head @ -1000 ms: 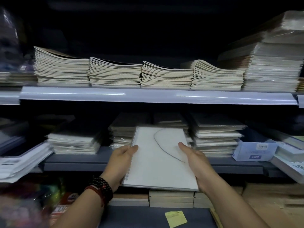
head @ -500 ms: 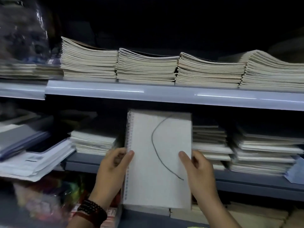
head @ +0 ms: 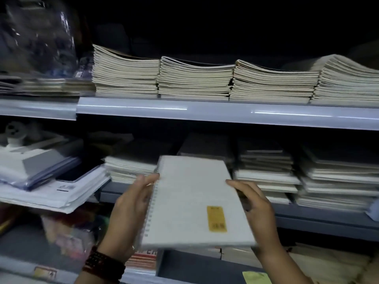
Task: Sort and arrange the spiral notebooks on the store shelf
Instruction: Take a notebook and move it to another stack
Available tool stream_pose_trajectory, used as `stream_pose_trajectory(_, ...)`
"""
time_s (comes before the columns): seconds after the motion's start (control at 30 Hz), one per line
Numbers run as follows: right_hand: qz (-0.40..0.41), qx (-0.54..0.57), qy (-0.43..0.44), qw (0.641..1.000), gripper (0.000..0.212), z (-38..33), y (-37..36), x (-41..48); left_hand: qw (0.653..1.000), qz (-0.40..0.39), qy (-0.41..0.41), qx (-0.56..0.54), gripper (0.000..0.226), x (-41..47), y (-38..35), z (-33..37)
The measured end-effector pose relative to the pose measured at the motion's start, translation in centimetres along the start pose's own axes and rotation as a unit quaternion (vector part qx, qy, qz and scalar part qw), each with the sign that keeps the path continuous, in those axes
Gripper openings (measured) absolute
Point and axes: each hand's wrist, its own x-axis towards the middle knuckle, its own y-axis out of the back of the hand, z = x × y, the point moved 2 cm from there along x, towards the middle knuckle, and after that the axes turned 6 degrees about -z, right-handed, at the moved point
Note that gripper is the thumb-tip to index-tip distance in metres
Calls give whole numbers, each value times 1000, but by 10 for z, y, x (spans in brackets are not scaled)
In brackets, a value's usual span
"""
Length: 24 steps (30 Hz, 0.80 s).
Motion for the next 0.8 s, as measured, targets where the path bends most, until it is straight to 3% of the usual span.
stream_pose_trajectory(0.13,7,55,-27,998,42,-6,-6,3,1000,4,-5,4,44,-1,4,-3)
stream_pose_trajectory(0.27,34,153,-142,977,28,-7,-12,2,998,29,-23,-46,51,3,12,-6)
stream_pose_trajectory(0.37,-46,236,-224,944,24,-7,-21,0,997,35,-45,-59,61,7,19,-6)
stream_pose_trajectory(0.5,-113,251,-209,938,36,-7,-30,-5,996,25,-20,-80,65,12,23,-8)
stream_pose_trajectory(0.63,-69,278,-192,939,41,-4,-26,-2,997,-27,65,-32,43,11,23,-11)
stream_pose_trajectory(0.7,-46,284,-188,939,43,-2,-21,0,989,-76,124,26,43,4,23,-18)
stream_pose_trajectory(0.8,-28,289,-189,938,45,1,-17,1,990,-65,126,26,40,0,27,-31)
